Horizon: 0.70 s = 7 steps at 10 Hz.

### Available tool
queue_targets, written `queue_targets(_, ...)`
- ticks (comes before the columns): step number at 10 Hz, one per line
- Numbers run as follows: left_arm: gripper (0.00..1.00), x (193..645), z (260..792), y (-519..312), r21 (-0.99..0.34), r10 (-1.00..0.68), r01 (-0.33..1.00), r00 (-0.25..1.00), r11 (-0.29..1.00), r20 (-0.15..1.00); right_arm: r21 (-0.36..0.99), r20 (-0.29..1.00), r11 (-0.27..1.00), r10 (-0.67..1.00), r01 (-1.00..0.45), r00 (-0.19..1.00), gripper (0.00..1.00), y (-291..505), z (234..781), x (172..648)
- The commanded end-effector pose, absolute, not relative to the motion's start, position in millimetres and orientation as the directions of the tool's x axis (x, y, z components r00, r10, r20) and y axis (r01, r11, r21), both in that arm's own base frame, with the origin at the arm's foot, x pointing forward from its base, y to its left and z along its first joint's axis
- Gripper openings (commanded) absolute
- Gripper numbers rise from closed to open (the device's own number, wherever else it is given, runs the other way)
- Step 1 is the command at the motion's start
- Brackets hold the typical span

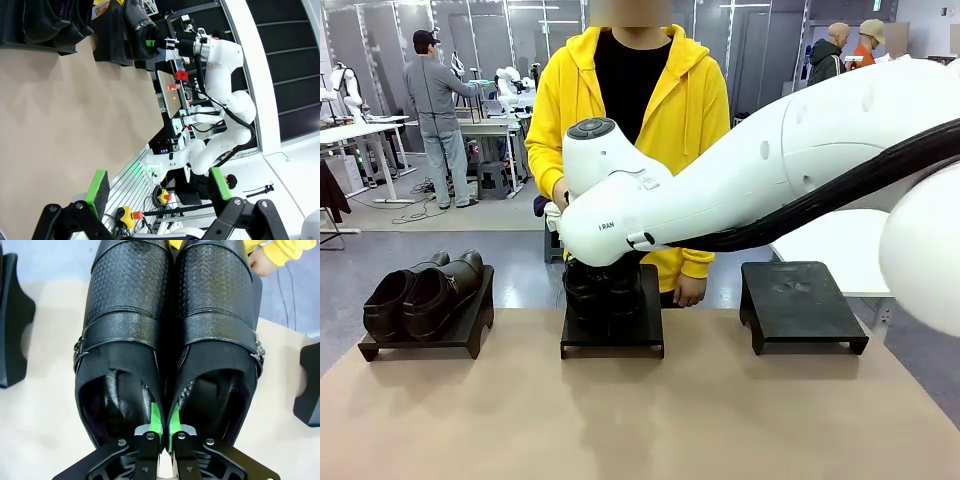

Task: Place the shoes on the stand as instructed by the person.
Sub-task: Pick up another pair of Shoes and place it on the Shoes Stand indicated by the person.

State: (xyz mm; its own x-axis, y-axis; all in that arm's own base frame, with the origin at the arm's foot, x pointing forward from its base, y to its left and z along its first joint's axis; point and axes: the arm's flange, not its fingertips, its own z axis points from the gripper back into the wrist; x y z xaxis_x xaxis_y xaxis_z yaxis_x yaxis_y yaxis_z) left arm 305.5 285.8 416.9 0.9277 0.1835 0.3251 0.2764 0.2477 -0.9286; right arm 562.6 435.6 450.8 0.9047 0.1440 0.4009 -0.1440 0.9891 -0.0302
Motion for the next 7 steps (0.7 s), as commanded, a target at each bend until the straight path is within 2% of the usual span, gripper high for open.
queue_targets(1,1.0,300,418,284,-0.927,0.172,0.281,0.929,0.248,0.328,-0.016,0.474,0.998,0.066,-0.067,0.878,0.07,441,453,569)
queue_targets(7,1.0,300,418,284,-0.927,0.172,0.281,0.929,0.248,0.328,-0.002,0.458,1.0,0.009,-0.009,0.889,0.07,425,421,576)
